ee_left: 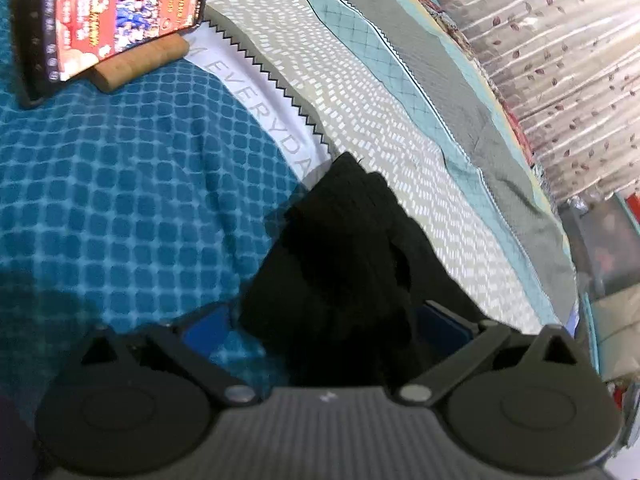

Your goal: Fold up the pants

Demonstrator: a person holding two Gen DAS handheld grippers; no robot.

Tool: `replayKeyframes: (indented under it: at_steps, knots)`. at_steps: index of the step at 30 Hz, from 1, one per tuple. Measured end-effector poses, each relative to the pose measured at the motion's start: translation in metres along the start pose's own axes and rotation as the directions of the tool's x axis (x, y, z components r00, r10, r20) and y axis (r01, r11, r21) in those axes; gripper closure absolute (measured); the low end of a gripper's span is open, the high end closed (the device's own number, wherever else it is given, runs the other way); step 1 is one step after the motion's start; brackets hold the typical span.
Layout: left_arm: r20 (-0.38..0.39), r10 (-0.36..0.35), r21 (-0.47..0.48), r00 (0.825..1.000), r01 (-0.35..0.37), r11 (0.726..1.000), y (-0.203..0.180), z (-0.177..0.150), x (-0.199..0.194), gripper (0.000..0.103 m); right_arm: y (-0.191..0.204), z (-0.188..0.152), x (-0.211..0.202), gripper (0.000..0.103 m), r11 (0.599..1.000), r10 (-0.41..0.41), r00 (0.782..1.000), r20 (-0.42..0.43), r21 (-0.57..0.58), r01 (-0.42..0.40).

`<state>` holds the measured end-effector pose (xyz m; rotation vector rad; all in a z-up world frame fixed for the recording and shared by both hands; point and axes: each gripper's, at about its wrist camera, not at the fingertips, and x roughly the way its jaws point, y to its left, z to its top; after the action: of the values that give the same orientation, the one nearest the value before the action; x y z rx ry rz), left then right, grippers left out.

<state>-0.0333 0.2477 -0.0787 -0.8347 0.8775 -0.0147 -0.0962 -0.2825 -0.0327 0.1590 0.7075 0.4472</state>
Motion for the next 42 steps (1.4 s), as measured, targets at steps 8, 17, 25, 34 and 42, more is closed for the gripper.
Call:
replayKeyframes:
  at_steps: [8, 17, 25, 34, 42]
  knots:
    - [-0.006, 0.001, 0.059, 1.0, -0.001, 0.998, -0.007, 0.006, 0.019, 0.065, 0.063, 0.024, 0.142, 0.09, 0.943, 0.287, 0.936, -0.204, 0.232, -0.239]
    - [0.107, -0.099, 0.467, 0.989, 0.038, 0.883, -0.093, -0.035, -0.012, 0.073, 0.044, 0.002, 0.161, 0.089, 0.805, 0.419, 0.886, -0.2, 0.533, -0.261]
    - [-0.017, -0.175, 0.789, 0.984, 0.12, 0.602, -0.189, -0.121, 0.018, 0.07, -0.056, -0.014, 0.067, 0.089, 0.691, 0.25, 0.964, 0.085, 0.682, -0.24]
    - [-0.143, -0.146, 0.88, 0.979, 0.193, 0.435, -0.212, -0.175, 0.025, 0.018, -0.102, -0.048, 0.013, 0.041, 0.547, 0.133, 0.961, 0.242, 0.791, -0.274]
    - [-0.043, -0.167, 0.722, 0.985, 0.147, 0.676, -0.184, -0.107, -0.011, 0.029, -0.042, -0.023, 0.05, 0.029, 0.75, 0.244, 0.966, 0.088, 0.614, -0.245]
